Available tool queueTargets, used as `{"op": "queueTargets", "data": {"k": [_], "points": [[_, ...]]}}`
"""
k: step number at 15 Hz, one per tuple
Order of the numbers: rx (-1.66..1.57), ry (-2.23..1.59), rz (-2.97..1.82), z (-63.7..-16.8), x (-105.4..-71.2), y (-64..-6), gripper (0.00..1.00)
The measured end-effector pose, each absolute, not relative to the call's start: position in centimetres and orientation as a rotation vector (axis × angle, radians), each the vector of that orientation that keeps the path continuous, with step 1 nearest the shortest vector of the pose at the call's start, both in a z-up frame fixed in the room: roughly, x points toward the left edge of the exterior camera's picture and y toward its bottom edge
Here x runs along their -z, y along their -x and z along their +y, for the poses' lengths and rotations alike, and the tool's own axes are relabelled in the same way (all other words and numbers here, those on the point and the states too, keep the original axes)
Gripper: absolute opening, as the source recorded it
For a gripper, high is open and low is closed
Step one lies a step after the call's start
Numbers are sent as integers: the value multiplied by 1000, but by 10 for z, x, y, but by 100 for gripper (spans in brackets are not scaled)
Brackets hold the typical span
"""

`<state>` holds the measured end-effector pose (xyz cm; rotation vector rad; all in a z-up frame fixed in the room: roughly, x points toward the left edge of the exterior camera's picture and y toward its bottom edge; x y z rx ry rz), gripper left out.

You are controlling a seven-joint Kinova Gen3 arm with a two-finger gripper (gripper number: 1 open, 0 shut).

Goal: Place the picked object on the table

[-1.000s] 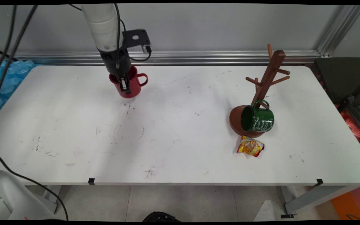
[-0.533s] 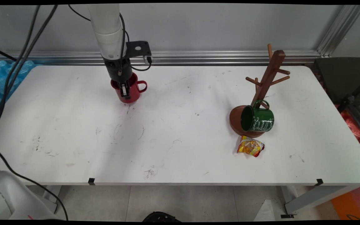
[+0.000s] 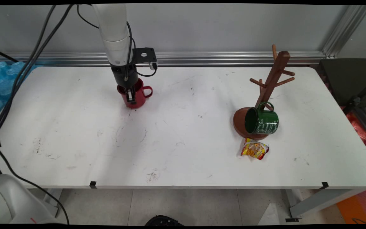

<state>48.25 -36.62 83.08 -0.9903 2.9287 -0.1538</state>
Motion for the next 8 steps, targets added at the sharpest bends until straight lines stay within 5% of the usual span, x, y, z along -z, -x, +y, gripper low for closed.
{"op": "queueTargets", "data": {"k": [7,8], "points": [[151,994,2944,-372,-822,-485,0],[151,995,2946,-373,-821,-485,100]]}}
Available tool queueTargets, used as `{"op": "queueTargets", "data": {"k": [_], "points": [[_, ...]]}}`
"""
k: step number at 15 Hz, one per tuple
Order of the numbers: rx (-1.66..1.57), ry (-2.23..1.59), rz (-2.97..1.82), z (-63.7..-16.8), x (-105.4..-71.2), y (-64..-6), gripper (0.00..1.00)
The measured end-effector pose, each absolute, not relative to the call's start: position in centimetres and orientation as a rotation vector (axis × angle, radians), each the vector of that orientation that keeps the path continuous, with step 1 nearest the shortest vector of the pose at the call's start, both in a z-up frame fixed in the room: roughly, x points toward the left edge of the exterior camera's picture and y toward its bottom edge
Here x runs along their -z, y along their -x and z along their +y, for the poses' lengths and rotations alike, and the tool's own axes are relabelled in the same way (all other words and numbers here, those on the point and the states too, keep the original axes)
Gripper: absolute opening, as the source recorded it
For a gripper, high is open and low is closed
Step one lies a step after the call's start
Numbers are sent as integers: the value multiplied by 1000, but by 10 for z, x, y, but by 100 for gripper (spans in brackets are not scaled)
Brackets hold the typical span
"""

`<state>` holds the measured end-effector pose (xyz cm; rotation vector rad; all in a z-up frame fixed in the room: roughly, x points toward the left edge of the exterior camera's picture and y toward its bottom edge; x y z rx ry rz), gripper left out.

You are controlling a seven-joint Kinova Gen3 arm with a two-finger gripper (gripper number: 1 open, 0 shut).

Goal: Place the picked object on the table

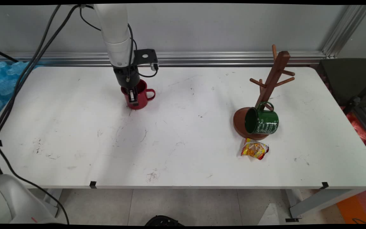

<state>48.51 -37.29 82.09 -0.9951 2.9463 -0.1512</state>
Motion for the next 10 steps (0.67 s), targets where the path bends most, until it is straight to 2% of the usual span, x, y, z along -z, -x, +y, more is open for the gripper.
{"op": "queueTargets", "data": {"k": [10], "points": [[163,976,2996,-377,-826,-484,100]]}}
